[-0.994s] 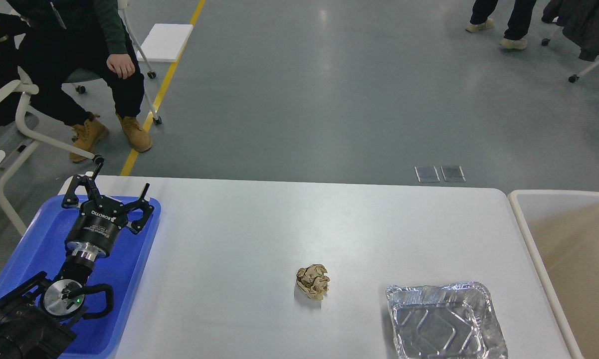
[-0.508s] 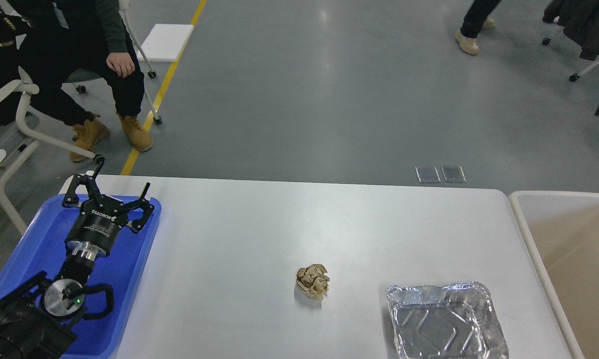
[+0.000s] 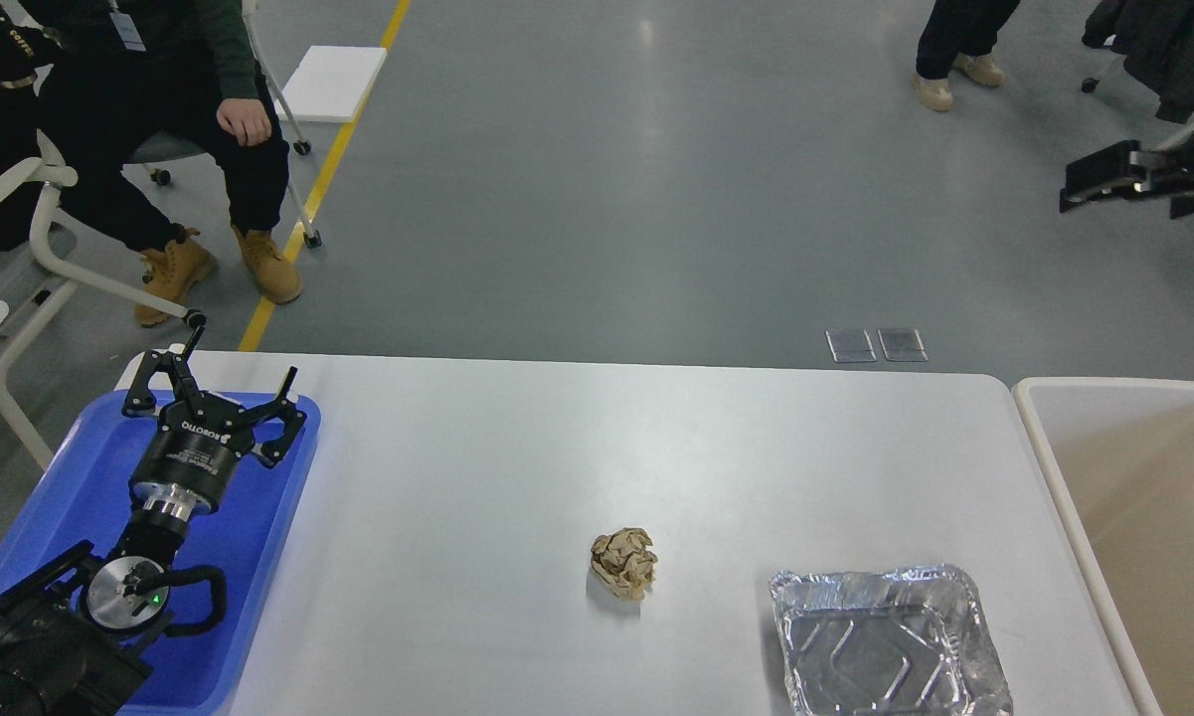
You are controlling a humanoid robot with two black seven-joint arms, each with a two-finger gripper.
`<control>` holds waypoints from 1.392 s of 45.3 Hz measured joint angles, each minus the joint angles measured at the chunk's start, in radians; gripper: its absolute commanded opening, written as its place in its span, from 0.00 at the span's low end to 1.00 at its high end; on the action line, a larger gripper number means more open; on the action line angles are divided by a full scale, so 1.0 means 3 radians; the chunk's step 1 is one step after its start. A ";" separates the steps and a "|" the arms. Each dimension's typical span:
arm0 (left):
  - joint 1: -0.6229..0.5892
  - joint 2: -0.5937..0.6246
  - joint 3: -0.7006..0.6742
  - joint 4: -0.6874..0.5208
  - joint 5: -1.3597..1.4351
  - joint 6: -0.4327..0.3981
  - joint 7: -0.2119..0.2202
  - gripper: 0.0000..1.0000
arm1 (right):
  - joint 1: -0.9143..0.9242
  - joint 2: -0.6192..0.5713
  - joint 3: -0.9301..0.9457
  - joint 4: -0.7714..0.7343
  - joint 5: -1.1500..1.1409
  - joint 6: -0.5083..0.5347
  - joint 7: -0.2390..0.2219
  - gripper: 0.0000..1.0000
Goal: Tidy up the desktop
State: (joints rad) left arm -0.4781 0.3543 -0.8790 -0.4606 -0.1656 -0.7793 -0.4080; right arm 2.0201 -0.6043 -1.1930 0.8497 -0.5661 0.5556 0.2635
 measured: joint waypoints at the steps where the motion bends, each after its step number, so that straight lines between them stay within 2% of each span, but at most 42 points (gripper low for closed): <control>1: 0.0000 0.0000 0.0000 0.0000 0.0000 0.0000 0.0000 0.99 | 0.0041 0.0022 -0.0025 0.0048 0.0004 0.0041 0.0000 1.00; 9: 0.0002 0.0000 0.0000 0.0001 0.0000 0.0000 0.0000 0.99 | 0.0370 0.0197 -0.0213 0.0589 0.0161 0.0309 -0.0007 1.00; 16: 0.0003 0.0002 0.0000 0.0001 0.0000 0.0000 0.0000 0.99 | 0.0530 0.0398 -0.0423 0.0963 0.0492 0.0405 -0.0022 1.00; 30: 0.0003 0.0005 0.0000 0.0001 0.0000 0.0000 0.0000 0.99 | 0.0660 0.0616 -0.0774 0.1575 0.1082 0.0481 -0.0178 1.00; 44: 0.0003 0.0005 0.0000 0.0001 0.0000 0.0000 0.0000 0.99 | 0.0757 0.0685 -0.0879 0.1829 0.1200 0.0499 -0.0233 1.00; 63: 0.0005 0.0006 0.0000 0.0001 0.0000 0.0000 0.0000 0.99 | 0.0841 0.0966 -0.0820 0.1888 0.1199 0.0394 -0.0247 1.00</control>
State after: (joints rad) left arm -0.4765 0.3561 -0.8790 -0.4602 -0.1657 -0.7793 -0.4081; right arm 2.2724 -0.3145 -1.4390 1.4159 -0.2065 0.6739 0.1894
